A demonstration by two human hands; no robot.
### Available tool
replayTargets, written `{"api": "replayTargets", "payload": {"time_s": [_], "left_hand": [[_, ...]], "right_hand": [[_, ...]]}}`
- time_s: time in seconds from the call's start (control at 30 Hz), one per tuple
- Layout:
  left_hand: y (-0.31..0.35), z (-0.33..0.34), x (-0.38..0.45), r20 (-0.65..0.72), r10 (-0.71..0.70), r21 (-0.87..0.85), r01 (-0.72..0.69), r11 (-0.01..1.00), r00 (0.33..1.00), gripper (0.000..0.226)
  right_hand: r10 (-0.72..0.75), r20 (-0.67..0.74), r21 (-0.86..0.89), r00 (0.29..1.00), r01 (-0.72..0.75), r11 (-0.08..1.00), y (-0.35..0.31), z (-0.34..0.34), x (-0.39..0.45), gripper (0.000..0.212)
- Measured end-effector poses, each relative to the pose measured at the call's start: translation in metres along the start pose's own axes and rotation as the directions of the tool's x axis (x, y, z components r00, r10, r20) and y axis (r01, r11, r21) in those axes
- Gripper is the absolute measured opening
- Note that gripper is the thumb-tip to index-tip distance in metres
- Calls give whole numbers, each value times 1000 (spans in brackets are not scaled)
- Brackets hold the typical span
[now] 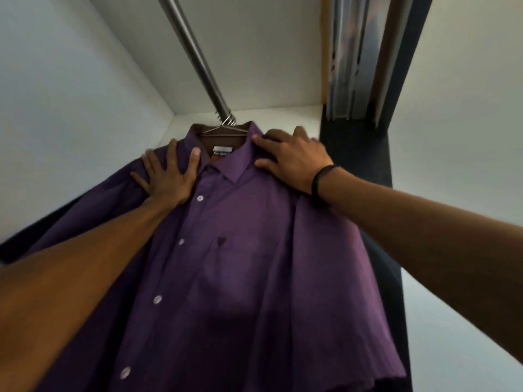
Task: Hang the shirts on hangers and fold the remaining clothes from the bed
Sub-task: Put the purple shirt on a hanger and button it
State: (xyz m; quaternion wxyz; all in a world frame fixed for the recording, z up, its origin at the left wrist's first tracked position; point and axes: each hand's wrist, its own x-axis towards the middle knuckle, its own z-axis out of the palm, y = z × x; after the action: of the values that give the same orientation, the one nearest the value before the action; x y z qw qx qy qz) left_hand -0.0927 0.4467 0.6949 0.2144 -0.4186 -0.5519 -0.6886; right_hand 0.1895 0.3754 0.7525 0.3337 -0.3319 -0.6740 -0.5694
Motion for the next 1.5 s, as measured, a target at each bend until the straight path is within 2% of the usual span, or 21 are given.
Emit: {"api": "replayTargets", "payload": {"time_s": [0.1, 0.2, 0.27, 0.33, 0.4, 0.43, 0.5, 0.6, 0.67, 0.73, 0.77, 0.83, 0.9, 0.93, 1.0, 1.13, 1.23, 1.3, 1.37, 1.47, 1.5], "left_hand": [[-16, -4, -18, -16, 62, 62, -61, 996, 998, 89], [-51, -14, -61, 48, 158, 200, -164, 966, 986, 86], [-76, -28, -95, 159, 176, 265, -214, 940, 971, 82], [-90, -52, -137, 205, 184, 233, -230, 945, 961, 79], [-90, -79, -188, 154, 250, 139, -272, 952, 956, 76], [-86, -91, -215, 129, 291, 74, -302, 950, 948, 72], [-82, -108, -277, 166, 363, -58, -359, 932, 917, 58], [-72, -117, -349, 220, 401, -127, -382, 915, 889, 43], [-64, -115, -370, 187, 427, -73, -421, 904, 885, 38], [-51, -113, -372, 142, 468, -91, -459, 884, 872, 39], [-42, -114, -367, 102, 498, -133, -485, 865, 861, 40], [-22, -112, -352, 16, 552, -206, -537, 818, 834, 46], [-5, -105, -336, -12, 602, -180, -594, 784, 798, 56], [4, -97, -330, 15, 610, -162, -600, 783, 792, 61], [-1, -79, -335, 165, 544, -35, -546, 837, 823, 69], [-69, -52, -411, 342, 366, 101, -421, 902, 866, 73], [-131, -47, -494, 382, 193, 201, -285, 937, 904, 71], [-172, -51, -548, 399, 86, 241, -194, 951, 913, 72], [-202, -53, -590, 414, -15, 264, -104, 959, 910, 77], [-214, -57, -624, 425, -210, 256, 105, 961, 880, 82], [-211, -60, -632, 414, -256, 230, 172, 958, 874, 82]], "right_hand": [[102, -33, -5, 994, -102, 995, -20, 9, -17, 67], [298, -33, 228, 954, -283, 932, -50, 6, -60, 86], [478, -58, 426, 877, -411, 806, -71, 0, -106, 95], [623, -3, 568, 782, -512, 644, -95, -10, -160, 98], [670, 108, 543, 734, -608, 579, -124, -21, -211, 101], [677, 128, 495, 724, -639, 589, -140, -26, -231, 102], [684, 170, 418, 710, -680, 602, -172, -32, -265, 106], [672, 217, 581, 708, -646, 494, -195, -30, -279, 102], [672, 211, 760, 710, -551, 344, -191, -22, -272, 87], [636, 274, 919, 721, -392, 48, -183, -15, -267, 72], [605, 333, 937, 723, -323, -130, -178, -13, -266, 63], [566, 485, 864, 667, -265, -428, -164, -13, -266, 45], [542, 557, 803, 630, -242, -544, -152, -14, -269, 32], [560, 544, 813, 625, -225, -538, -147, -14, -272, 29], [593, 513, 844, 620, -238, -481, -159, -11, -289, 36], [622, 467, 878, 629, -416, -238, -216, -3, -351, 53], [600, 475, 837, 643, -541, -83, -257, 10, -412, 39], [548, 530, 806, 647, -585, -89, -285, 13, -450, 30], [501, 603, 753, 620, -651, -101, -308, 15, -484, 30], [453, 693, 667, 561, -738, -107, -331, 23, -525, 14], [442, 716, 641, 540, -759, -112, -336, 23, -535, 16]]}}
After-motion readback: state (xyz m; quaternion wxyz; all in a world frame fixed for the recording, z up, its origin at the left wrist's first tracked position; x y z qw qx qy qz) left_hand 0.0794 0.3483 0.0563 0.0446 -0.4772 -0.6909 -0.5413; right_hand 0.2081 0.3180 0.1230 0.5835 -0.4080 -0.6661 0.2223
